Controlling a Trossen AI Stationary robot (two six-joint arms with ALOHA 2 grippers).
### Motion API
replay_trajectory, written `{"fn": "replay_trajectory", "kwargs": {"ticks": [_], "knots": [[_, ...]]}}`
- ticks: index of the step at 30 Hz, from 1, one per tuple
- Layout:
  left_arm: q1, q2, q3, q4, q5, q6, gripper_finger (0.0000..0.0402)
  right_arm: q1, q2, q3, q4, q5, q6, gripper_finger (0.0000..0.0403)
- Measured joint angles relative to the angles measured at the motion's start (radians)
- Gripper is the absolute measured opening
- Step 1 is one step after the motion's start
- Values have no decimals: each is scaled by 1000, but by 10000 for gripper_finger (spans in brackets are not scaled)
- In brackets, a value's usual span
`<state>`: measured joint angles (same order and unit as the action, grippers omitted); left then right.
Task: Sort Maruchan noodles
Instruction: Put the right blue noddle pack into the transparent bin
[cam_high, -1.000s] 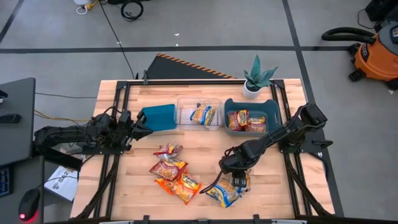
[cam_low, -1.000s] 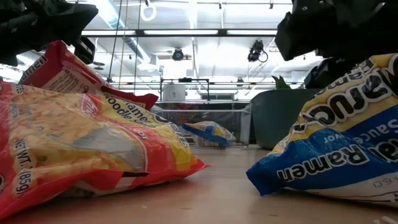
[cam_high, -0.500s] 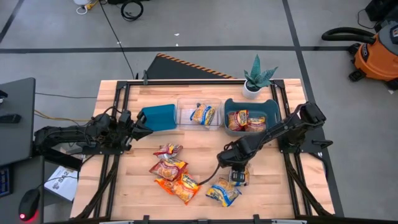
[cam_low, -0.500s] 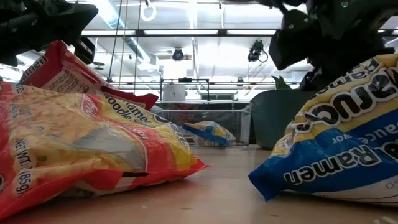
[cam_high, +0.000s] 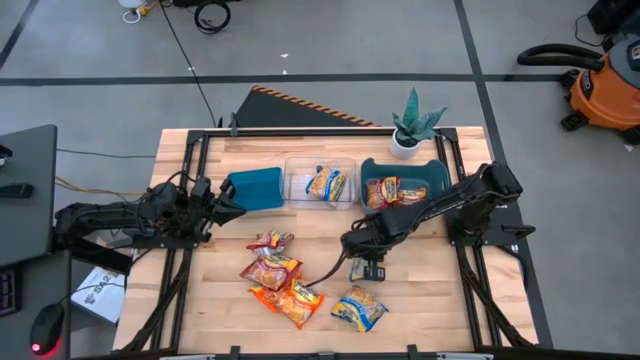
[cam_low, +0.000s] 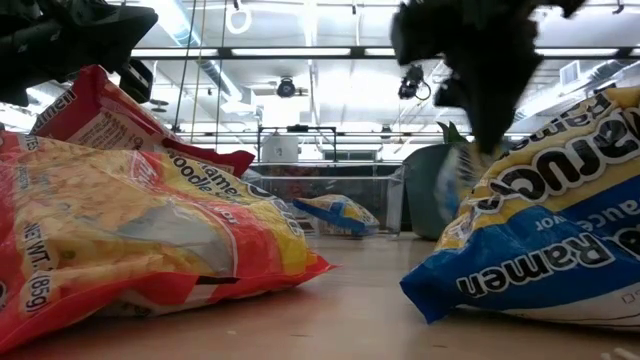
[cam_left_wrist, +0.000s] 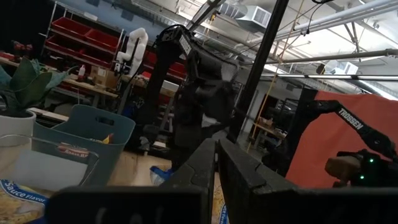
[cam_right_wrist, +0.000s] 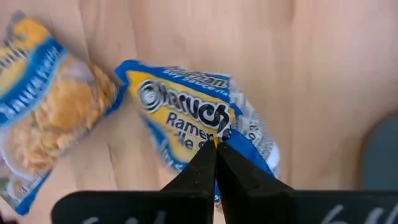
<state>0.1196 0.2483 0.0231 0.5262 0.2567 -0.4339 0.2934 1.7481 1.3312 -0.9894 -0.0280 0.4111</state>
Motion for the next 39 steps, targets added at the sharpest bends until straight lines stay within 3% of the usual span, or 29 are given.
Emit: {"fn": "replay_trajectory", "kwargs": {"ticks": [11,19,24,32,39], "knots": [[0,0,0,0,0,0,27,-19,-2,168,14,149,-255,17],[0,0,0,0,0,0,27,-104,-2,194,144,293,-511,10],[0,0,0,0,0,0,27,-183,-2,222,177,250,-611,13],[0,0,0,0,0,0,27,-245,-15,354,105,213,-657,12],[0,0,0,-1,0,0,27,-310,-49,384,35,198,-668,12]]}}
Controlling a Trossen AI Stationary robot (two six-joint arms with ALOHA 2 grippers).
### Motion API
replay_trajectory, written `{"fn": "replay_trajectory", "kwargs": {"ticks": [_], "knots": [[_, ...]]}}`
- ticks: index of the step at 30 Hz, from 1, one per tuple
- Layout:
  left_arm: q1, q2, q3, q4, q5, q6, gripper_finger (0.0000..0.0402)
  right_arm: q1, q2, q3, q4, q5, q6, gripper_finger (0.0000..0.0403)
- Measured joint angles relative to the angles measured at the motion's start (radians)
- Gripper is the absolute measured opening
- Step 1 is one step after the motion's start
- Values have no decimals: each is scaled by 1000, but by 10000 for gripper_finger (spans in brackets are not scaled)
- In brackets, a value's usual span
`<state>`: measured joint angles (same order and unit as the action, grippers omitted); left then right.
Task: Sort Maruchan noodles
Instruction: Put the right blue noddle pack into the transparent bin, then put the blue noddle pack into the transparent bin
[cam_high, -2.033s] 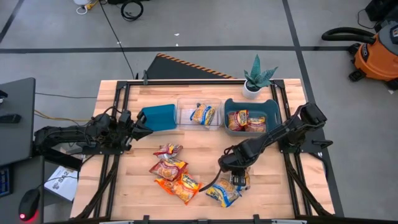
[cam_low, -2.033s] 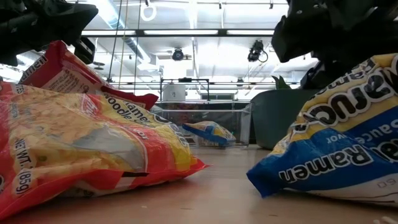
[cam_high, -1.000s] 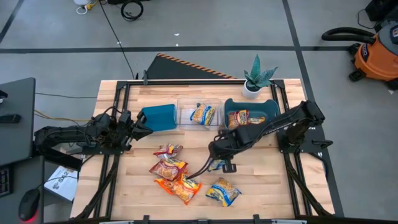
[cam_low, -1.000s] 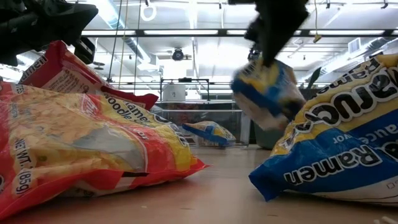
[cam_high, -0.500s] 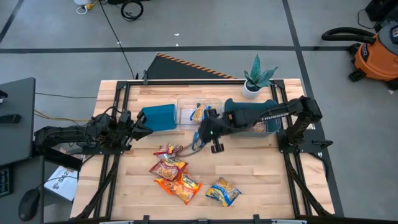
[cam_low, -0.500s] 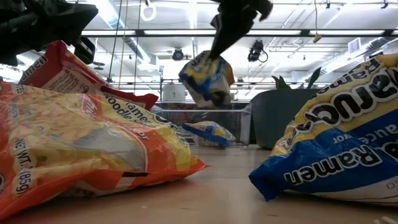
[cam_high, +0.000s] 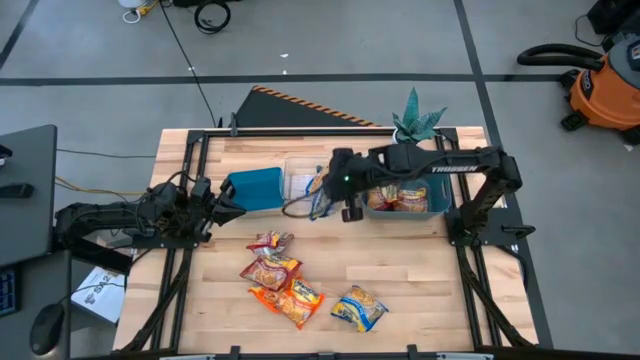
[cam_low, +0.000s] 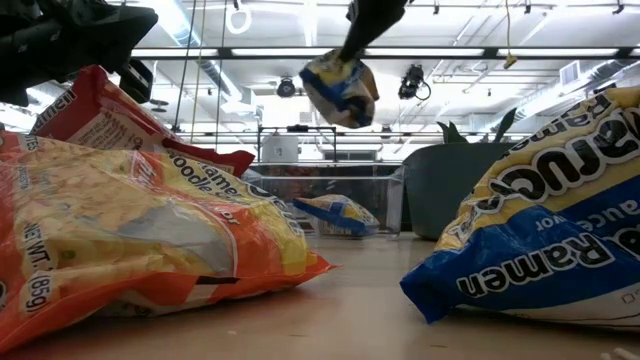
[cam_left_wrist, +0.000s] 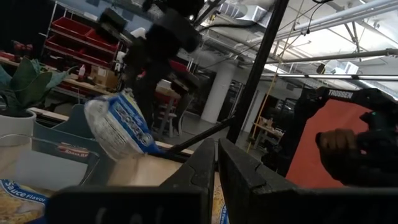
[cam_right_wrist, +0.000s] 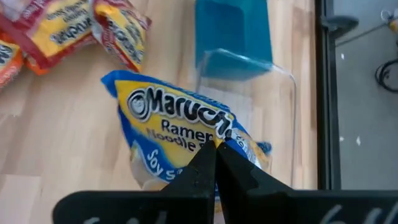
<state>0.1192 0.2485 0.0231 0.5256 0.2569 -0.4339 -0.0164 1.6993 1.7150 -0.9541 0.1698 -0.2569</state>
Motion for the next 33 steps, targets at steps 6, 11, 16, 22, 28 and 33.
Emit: {"fn": "replay_trajectory", "kwargs": {"ticks": [6,11,16,22,28,33], "knots": [[0,0,0,1,0,0,27,-85,0,-26,-2,-49,15,12],[0,0,0,0,0,0,27,-154,1,-122,32,-120,37,12],[0,0,0,1,0,0,27,-191,2,-214,48,-168,55,12],[0,0,0,1,0,0,27,-205,2,-257,57,-210,58,15],[0,0,0,1,0,0,27,-212,2,-251,101,-217,60,45],[0,0,0,1,0,0,27,-220,2,-211,109,-193,80,90]]}}
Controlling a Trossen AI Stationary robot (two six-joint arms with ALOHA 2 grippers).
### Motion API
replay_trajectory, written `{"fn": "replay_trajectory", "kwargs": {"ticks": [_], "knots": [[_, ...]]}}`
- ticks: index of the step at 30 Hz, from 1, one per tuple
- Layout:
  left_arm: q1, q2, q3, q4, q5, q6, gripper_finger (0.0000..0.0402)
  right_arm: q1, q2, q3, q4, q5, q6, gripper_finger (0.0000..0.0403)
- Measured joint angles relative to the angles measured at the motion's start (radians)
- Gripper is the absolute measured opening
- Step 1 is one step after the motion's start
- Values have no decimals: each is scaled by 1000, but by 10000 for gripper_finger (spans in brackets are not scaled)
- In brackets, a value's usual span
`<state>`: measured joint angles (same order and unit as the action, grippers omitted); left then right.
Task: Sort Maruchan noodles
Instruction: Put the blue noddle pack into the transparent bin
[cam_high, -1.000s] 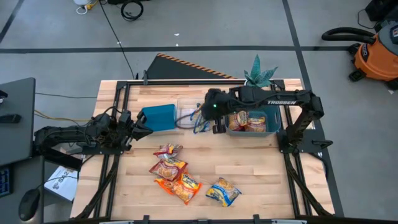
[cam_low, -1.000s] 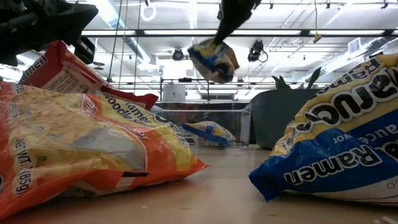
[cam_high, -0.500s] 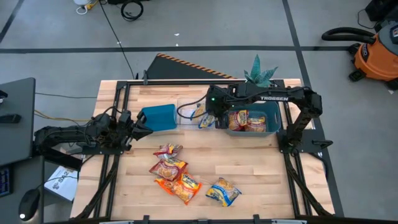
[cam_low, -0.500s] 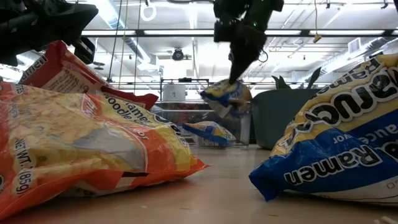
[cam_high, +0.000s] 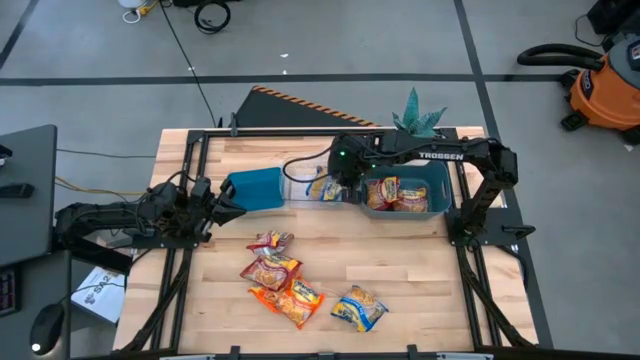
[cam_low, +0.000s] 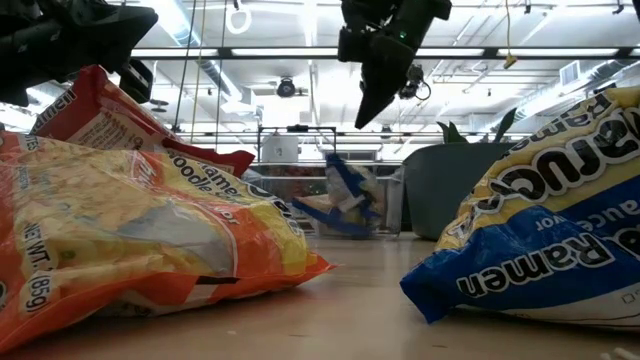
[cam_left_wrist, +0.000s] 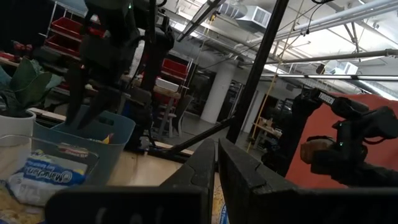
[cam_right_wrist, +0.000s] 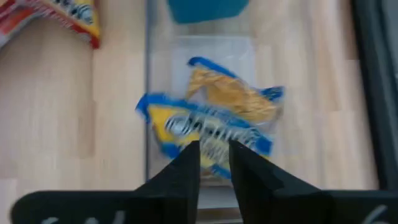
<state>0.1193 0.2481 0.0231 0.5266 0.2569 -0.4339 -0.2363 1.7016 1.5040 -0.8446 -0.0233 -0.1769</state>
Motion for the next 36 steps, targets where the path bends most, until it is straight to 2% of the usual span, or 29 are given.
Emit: {"fn": "replay_trajectory", "kwargs": {"ticks": [4,10,15,22,24,30,32,36], "knots": [[0,0,0,0,0,0,27,5,0,57,-49,31,59,114],[0,0,0,0,0,0,27,96,0,51,-58,-82,160,121],[0,0,0,0,0,0,27,236,0,-58,4,-137,291,122],[0,0,0,0,0,0,27,491,1,-140,22,-186,591,122],[0,0,0,0,0,0,27,567,1,-147,22,-175,670,122],[0,0,0,0,0,0,27,772,1,-192,0,9,907,125],[0,0,0,0,0,0,27,811,1,-211,-12,14,1007,131],[0,0,0,0,0,0,27,832,1,-256,1,-81,1183,155]]}}
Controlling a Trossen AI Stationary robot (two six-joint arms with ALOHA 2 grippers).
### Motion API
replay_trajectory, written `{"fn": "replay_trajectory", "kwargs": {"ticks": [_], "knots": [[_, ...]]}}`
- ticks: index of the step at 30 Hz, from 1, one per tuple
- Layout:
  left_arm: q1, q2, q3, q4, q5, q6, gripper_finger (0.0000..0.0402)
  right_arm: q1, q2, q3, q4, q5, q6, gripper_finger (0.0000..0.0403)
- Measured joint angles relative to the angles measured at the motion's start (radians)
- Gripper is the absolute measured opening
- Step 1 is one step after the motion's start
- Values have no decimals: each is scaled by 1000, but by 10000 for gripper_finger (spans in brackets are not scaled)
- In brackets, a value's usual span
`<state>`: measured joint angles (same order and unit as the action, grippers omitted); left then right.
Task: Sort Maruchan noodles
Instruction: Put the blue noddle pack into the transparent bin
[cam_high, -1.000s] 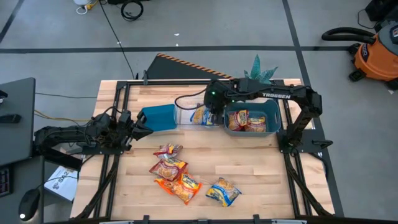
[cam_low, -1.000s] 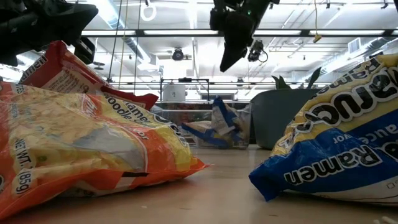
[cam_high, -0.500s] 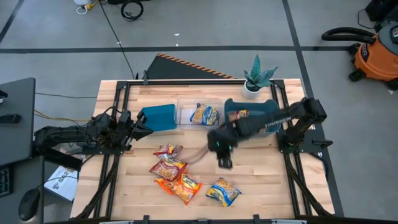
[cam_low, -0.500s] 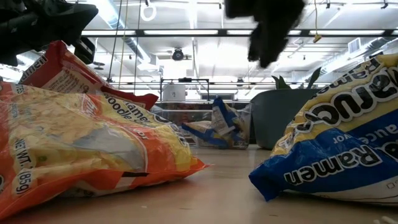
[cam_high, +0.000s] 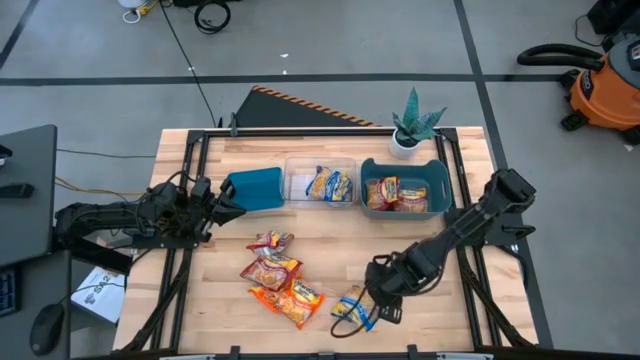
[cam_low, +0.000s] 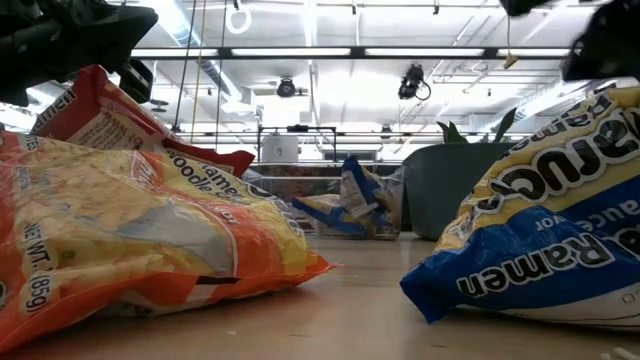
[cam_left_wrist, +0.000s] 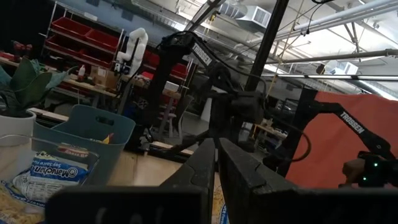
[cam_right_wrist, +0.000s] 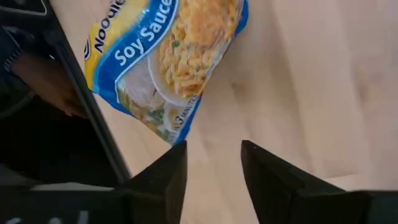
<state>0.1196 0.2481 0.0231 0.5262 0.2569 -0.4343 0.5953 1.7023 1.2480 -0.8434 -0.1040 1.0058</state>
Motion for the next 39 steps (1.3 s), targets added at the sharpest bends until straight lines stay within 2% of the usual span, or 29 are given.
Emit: {"fn": "replay_trajectory", "kwargs": {"ticks": [5,8,15,21,26,33,37,39], "knots": [[0,0,0,0,0,0,27,0,0,-62,146,-75,106,193],[0,0,0,0,0,0,27,9,14,-72,162,-114,159,208],[0,0,0,-5,0,0,27,51,51,-73,171,-110,190,213],[0,0,1,-1,-1,0,27,43,117,-72,193,-130,116,206],[0,0,0,-1,0,0,27,7,145,-73,198,-153,10,171],[0,0,0,0,0,0,27,-46,145,-73,192,-142,-107,73],[0,0,0,0,0,0,27,-89,144,-73,190,-168,-231,15],[0,0,0,0,-1,0,27,-121,144,-73,186,-180,-300,8]]}}
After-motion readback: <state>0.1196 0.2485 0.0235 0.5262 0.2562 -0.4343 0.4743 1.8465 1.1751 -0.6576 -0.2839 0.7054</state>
